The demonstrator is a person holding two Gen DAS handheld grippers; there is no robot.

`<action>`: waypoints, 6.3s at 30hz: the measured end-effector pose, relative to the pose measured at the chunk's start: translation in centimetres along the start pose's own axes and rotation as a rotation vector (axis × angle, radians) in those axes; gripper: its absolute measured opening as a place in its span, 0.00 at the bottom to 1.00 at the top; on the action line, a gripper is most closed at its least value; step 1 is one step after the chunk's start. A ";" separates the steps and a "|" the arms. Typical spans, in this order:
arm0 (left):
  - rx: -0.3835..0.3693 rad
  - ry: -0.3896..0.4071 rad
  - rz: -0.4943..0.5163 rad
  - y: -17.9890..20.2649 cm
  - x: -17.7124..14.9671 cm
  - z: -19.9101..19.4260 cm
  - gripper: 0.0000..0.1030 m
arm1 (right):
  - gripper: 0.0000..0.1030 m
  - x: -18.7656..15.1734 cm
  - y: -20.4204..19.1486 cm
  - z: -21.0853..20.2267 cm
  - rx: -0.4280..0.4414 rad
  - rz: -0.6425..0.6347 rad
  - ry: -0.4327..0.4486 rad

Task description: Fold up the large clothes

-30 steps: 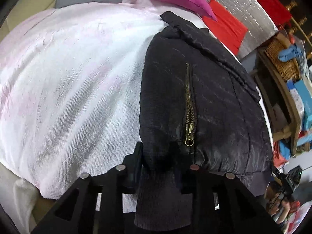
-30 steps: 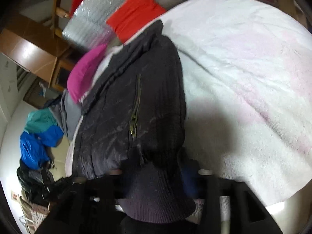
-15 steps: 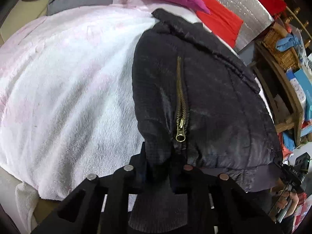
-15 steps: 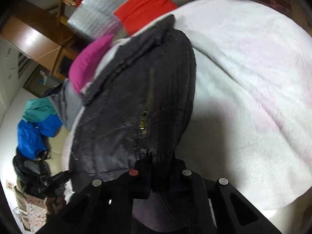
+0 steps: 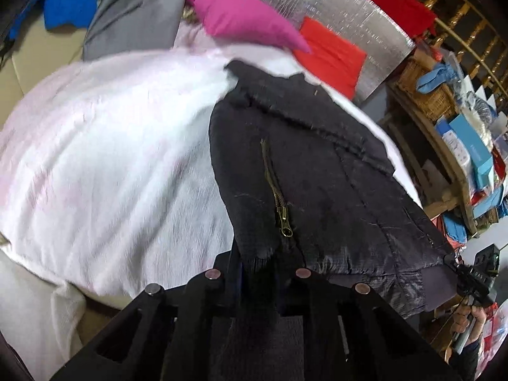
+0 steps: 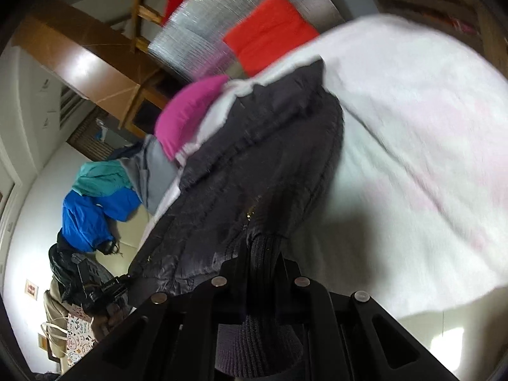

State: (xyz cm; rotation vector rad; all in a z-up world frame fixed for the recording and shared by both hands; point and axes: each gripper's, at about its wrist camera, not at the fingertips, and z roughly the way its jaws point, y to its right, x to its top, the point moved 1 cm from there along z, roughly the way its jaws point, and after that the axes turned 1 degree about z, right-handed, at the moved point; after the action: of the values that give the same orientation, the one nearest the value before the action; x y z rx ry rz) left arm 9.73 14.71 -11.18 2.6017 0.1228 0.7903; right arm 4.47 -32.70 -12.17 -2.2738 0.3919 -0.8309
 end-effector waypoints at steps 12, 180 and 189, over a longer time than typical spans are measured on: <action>0.007 -0.061 -0.065 -2.2 -1.8 1.8 0.25 | 0.34 -2.6 4.3 1.5 -0.001 0.076 -0.036; -0.084 0.141 0.064 1.8 3.2 -3.8 0.17 | 0.15 5.0 1.9 -1.7 0.281 -0.031 -0.015; -0.107 0.200 0.078 2.5 5.7 -4.5 0.17 | 0.15 7.5 -0.3 -2.5 0.321 -0.065 0.042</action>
State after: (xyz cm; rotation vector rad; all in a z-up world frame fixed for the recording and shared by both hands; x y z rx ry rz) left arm 11.92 15.27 -3.83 2.4355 0.0361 1.0541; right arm 8.44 -37.35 -7.15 -1.9818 0.1875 -0.9061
